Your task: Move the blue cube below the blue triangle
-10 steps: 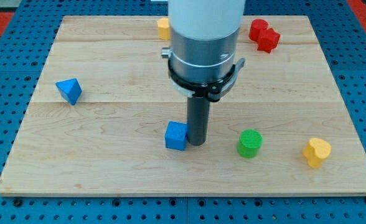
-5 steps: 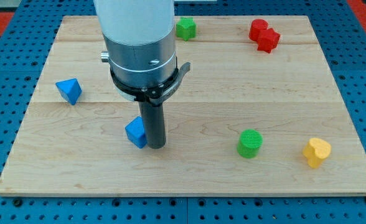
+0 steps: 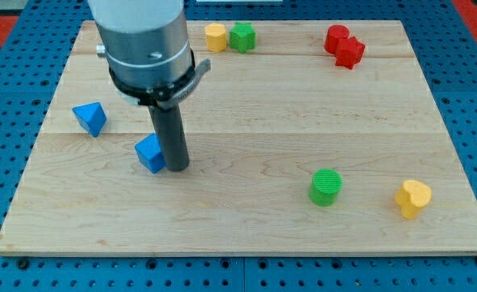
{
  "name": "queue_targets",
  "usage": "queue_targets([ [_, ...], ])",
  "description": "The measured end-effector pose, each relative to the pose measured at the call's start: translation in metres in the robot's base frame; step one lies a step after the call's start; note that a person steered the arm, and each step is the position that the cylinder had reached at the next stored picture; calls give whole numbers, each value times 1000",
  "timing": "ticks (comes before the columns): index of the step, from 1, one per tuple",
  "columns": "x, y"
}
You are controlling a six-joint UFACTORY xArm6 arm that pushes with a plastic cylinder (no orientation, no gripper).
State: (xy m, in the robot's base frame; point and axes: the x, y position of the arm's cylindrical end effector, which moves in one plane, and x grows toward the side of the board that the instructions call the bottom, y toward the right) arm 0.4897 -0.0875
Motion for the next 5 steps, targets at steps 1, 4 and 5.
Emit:
queue_targets([
  [1,-16,-37],
  [4,24,-106],
  [5,-6,-107],
])
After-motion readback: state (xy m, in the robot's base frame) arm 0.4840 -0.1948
